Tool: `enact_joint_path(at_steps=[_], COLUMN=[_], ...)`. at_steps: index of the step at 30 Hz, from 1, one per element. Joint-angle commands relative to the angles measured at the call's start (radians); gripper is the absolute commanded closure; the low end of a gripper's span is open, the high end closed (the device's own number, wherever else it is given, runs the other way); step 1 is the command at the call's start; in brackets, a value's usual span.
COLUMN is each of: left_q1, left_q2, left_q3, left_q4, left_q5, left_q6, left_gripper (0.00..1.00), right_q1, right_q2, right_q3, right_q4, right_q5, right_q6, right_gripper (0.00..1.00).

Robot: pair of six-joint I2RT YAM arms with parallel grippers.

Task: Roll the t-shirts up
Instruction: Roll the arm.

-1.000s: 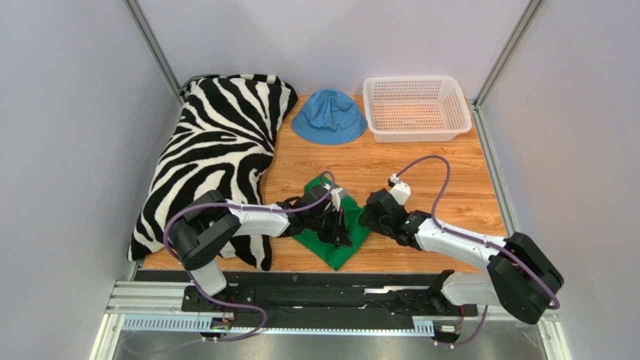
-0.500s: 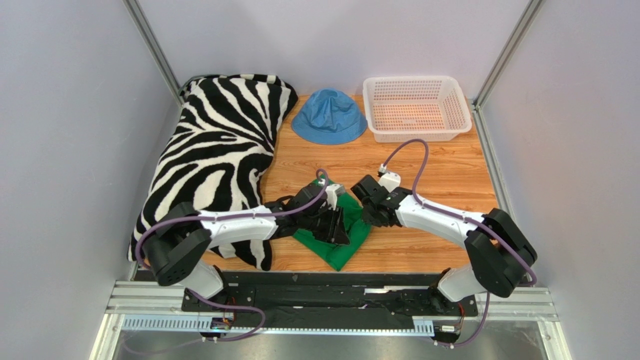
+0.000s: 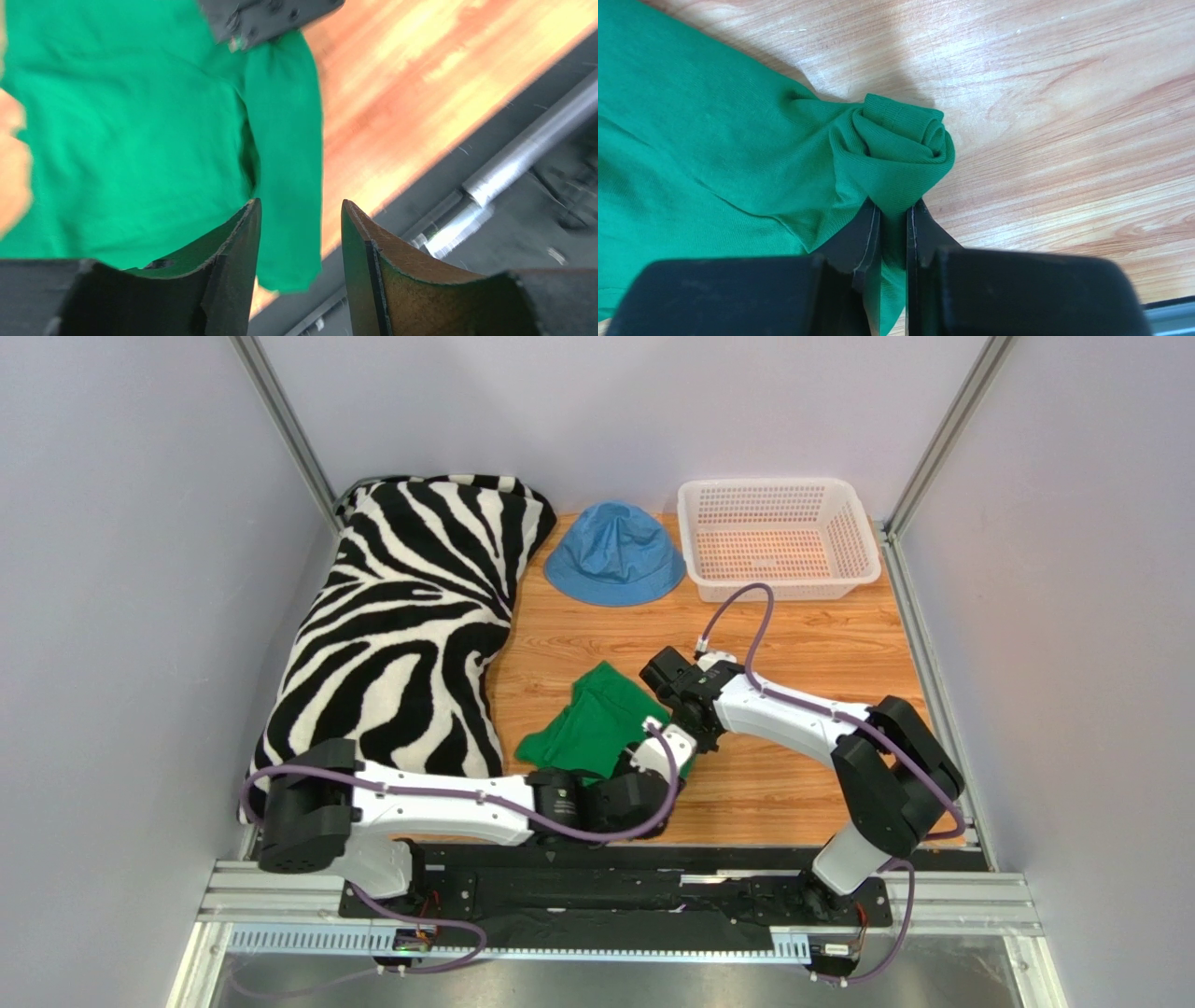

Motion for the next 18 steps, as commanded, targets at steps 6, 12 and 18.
enact_joint_path(at_steps=[6,12,18], left_q1=[-0.128,-0.145,-0.143], left_q2=[0.332,0.446,0.515], left_q3=[0.292,0.383,0.417], left_q4=[-0.199,-0.32,-0.36], left_q5=[-0.378,-0.45,-0.441], left_q6=[0.145,0.127,0.125], left_gripper=[0.46,0.46,0.46], right_q1=[-0.009,-0.012,-0.012], right_q2=[0.067,0.07,0.074], right_q3=[0.047,0.04,0.039], right_q4=[-0.059,-0.06,-0.057], right_q5=[-0.046,-0.049,-0.052], right_q6=[-0.017,-0.014,-0.016], right_gripper=[1.0,1.0,1.0])
